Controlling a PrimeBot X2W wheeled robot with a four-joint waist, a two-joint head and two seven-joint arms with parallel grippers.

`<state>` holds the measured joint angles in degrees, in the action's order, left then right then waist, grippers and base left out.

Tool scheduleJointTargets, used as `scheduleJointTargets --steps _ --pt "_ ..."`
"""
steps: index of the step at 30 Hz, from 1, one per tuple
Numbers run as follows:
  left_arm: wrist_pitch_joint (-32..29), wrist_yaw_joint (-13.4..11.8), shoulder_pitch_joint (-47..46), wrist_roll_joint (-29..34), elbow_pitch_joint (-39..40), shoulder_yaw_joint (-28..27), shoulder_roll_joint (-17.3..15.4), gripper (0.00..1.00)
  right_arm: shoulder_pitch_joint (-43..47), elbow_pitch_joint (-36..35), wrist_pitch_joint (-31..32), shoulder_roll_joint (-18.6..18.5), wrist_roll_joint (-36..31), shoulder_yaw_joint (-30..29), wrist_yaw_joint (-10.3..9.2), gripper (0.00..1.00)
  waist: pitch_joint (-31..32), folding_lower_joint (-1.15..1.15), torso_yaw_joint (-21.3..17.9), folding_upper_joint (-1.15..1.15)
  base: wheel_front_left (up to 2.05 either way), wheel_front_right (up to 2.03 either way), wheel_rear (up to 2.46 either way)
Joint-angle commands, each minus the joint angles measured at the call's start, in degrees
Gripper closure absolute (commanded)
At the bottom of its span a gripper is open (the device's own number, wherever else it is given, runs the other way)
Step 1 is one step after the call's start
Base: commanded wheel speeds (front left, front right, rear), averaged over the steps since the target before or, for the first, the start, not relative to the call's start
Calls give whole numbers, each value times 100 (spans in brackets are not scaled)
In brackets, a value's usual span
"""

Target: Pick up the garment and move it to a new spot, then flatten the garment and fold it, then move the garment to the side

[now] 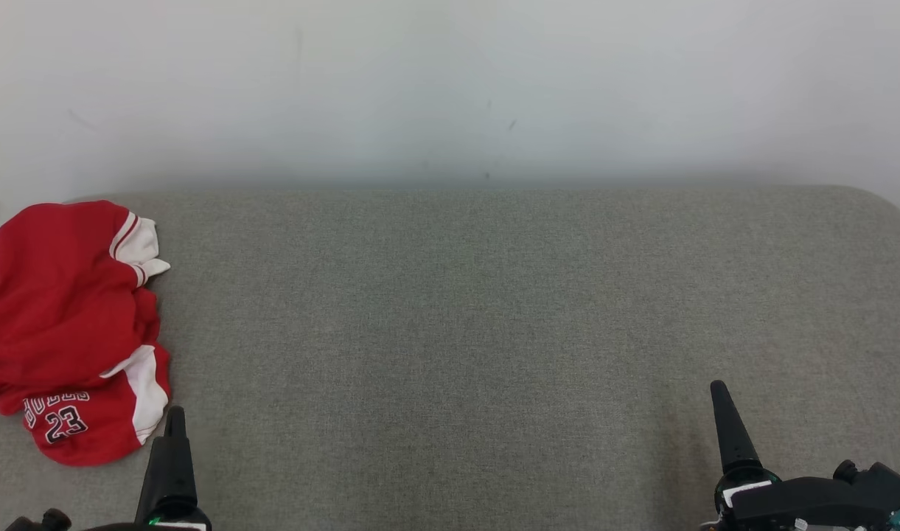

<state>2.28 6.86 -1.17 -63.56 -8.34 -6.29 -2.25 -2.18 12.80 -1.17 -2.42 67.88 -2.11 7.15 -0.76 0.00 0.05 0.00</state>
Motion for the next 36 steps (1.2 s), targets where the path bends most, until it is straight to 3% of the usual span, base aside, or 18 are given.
scheduleJointTargets --steps 1,10,13,15,26,36 --pt "54 -39 -33 246 152 14 -30 0 -17 -126 -58 -30 -227 26 27 0 -2 0 1 0 0 0 0" --pt "288 -407 111 1764 446 309 -39 0 58 -326 -308 -35 -1576 132 31 0 -20 0 -6 0 0 0 0" --pt "375 -441 150 2242 524 362 -43 0 97 -372 -405 -37 -2008 161 32 0 -27 0 -6 0 0 0 0" --pt "490 -299 206 2697 639 324 -49 0 156 -420 -528 -40 -2509 175 34 0 -33 0 -8 0 0 0 0" --pt "674 -156 324 3562 767 308 -58 0 248 -468 -727 -44 -3442 252 38 0 -44 0 -1 0 0 0 0" --pt "801 -145 394 3977 850 224 -63 0 318 -509 -867 -47 -3983 243 41 0 -75 0 -2 0 0 0 0"
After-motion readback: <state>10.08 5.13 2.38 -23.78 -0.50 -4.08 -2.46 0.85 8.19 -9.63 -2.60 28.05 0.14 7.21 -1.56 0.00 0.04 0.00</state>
